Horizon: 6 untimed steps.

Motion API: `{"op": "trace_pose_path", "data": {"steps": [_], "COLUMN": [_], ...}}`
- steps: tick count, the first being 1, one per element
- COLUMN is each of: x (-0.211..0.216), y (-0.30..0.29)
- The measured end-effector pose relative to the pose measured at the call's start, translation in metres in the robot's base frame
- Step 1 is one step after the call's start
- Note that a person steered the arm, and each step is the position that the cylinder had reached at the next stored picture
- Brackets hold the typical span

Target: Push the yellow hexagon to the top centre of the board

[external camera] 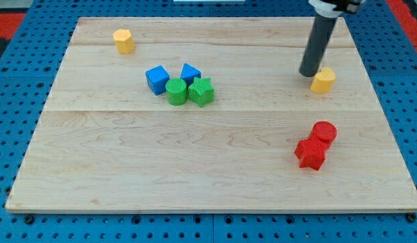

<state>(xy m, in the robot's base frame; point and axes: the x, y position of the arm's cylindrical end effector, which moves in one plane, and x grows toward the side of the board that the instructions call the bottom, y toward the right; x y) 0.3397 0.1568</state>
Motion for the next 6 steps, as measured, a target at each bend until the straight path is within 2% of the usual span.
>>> {"op": "trace_pose_path", "data": {"steps": [1, 2, 3, 4, 5, 6], "x": [-0.023, -0.020, -0.015, -0.010, -0.026, -0.065], "y": [-0.119, -0.234, -0.308, -0.370, -0.400, -0.380]}}
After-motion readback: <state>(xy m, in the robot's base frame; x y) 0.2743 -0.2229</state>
